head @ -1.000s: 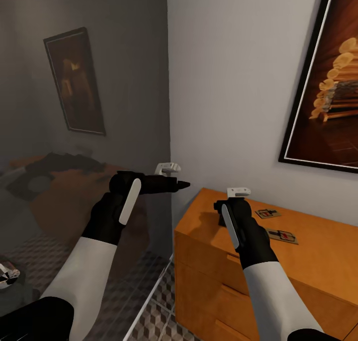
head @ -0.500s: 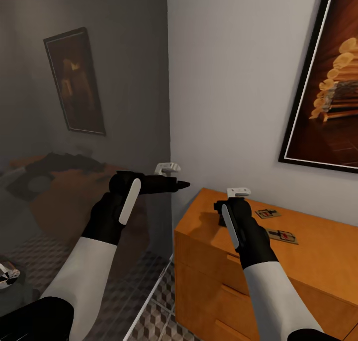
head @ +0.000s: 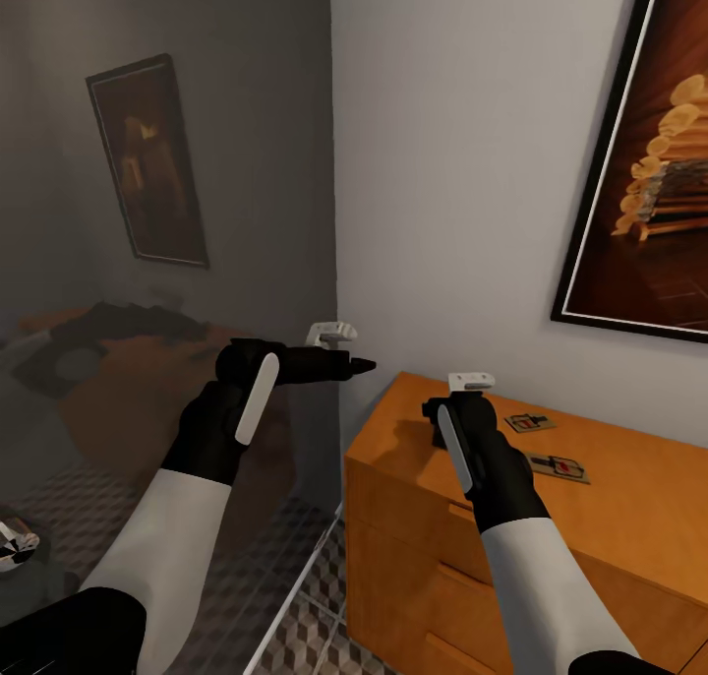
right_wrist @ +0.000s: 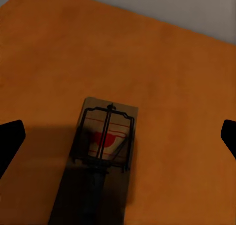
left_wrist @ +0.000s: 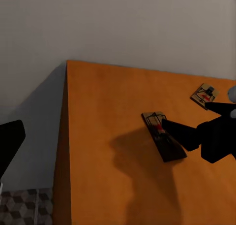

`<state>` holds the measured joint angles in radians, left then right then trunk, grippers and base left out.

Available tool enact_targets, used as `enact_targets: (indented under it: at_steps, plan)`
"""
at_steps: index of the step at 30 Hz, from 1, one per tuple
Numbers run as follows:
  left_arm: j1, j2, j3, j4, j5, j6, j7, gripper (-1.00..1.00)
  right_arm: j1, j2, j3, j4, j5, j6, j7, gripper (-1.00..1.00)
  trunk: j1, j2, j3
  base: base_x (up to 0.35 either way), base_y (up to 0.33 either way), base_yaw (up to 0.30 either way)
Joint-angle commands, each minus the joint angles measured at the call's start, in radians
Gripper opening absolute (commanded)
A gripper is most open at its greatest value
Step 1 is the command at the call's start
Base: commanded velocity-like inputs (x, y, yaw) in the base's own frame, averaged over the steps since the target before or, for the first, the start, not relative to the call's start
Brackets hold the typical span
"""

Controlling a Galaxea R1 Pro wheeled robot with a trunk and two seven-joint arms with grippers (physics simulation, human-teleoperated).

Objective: Take the four mousetraps from the cabinet in the bathroom and place them on the bathroom floor. Make sure all four end up on the same floor surface, and ensure that at least two of them are either under or directly next to the same bathroom sink.

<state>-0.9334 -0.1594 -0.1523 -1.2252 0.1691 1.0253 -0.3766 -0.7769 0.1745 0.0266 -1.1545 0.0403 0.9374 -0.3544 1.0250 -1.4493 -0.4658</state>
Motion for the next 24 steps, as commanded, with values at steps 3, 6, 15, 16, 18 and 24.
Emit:
enact_targets:
  at_steps: [3, 6, 15, 16, 18, 24]
  plan:
    - [-0.001, -0.001, 0.0, 0.0, 0.004, 0.005, 0.001, 1.0, -0.001, 0.0, 0.003, 0.001, 0.004, 0.005, -0.001, 1.0, 0.0, -0.001, -0.001, 0.0, 0.0, 0.0]
    - [-0.001, -0.001, 0.0, 0.0, 0.004, 0.005, 0.002, 1.0, -0.001, 0.0, 0.004, 0.004, 0.003, 0.005, -0.002, 1.0, 0.0, -0.001, -0.001, 0.0, 0.0, 0.0]
    - [-0.001, -0.002, 0.0, 0.0, 0.004, 0.005, 0.002, 1.0, -0.001, 0.0, 0.0, 0.019, 0.003, 0.005, -0.009, 1.0, 0.0, -0.001, -0.001, 0.0, 0.0, 0.0]
    - [-0.001, -0.002, 0.0, 0.0, 0.004, 0.005, 0.002, 1.0, -0.001, 0.0, 0.0, 0.022, 0.003, 0.005, -0.012, 1.0, 0.0, -0.001, -0.001, 0.0, 0.0, 0.0]
    - [-0.001, -0.002, 0.0, 0.0, 0.004, 0.005, 0.002, 1.0, -0.001, 0.0, -0.001, 0.029, 0.003, 0.005, -0.022, 1.0, 0.0, -0.001, -0.001, 0.0, 0.0, 0.0]
    - [-0.001, -0.002, 0.0, 0.0, 0.004, 0.005, 0.002, 1.0, -0.001, 0.0, -0.003, 0.038, 0.001, 0.005, -0.062, 1.0, 0.0, -0.001, -0.001, 0.0, 0.0, 0.0]
